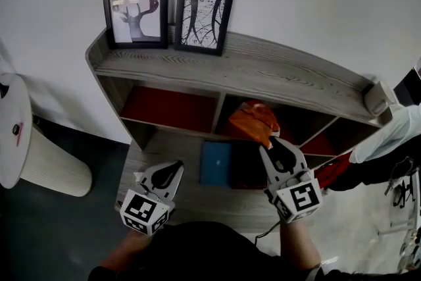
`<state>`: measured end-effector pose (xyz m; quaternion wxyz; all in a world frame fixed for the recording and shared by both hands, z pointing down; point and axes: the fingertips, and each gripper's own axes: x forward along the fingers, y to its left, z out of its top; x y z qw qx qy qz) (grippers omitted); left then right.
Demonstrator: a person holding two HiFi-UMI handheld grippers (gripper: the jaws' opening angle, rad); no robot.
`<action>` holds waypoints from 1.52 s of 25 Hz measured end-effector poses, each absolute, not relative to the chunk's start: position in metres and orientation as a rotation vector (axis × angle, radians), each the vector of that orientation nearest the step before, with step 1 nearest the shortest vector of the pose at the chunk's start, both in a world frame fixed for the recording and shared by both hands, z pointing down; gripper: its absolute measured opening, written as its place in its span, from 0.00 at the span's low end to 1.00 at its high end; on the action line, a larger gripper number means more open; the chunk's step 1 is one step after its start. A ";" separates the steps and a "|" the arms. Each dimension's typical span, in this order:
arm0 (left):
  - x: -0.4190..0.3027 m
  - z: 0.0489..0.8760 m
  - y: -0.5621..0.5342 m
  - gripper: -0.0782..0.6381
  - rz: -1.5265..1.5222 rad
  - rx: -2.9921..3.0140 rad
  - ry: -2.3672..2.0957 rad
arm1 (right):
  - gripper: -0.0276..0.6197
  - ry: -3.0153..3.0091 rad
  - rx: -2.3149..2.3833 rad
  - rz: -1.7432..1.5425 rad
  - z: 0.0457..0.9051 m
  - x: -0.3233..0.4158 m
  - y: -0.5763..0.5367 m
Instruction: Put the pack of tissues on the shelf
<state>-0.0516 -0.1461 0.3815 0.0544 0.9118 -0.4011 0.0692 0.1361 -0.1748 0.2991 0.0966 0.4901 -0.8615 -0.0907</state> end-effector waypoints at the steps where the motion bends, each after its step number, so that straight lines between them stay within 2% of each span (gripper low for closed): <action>1: -0.053 0.381 -0.146 0.13 0.201 2.766 -1.215 | 0.21 -2.562 1.443 -0.247 0.303 0.134 -0.171; 9: -0.058 0.378 -0.138 0.13 0.189 2.794 -1.184 | 0.10 -2.667 1.329 -0.117 0.333 0.108 -0.153; 13: -0.065 0.380 -0.134 0.13 0.196 2.789 -1.199 | 0.09 -2.729 1.282 -0.093 0.335 0.094 -0.148; 14: -0.067 0.381 -0.134 0.15 0.197 2.780 -1.207 | 0.09 -2.737 1.265 -0.087 0.336 0.090 -0.147; 16: -0.073 0.385 -0.134 0.29 0.214 2.758 -1.224 | 0.09 -2.749 1.226 -0.066 0.341 0.079 -0.145; 20: -0.091 0.393 -0.130 0.35 0.245 2.716 -1.270 | 0.09 -2.764 1.156 -0.003 0.353 0.058 -0.141; 31: -0.174 0.450 -0.110 0.35 0.340 2.563 -1.394 | 0.09 -2.785 0.936 0.111 0.387 -0.038 -0.134; 38: -0.220 0.486 -0.098 0.35 0.338 2.507 -1.375 | 0.09 -2.737 0.777 0.231 0.438 -0.118 -0.126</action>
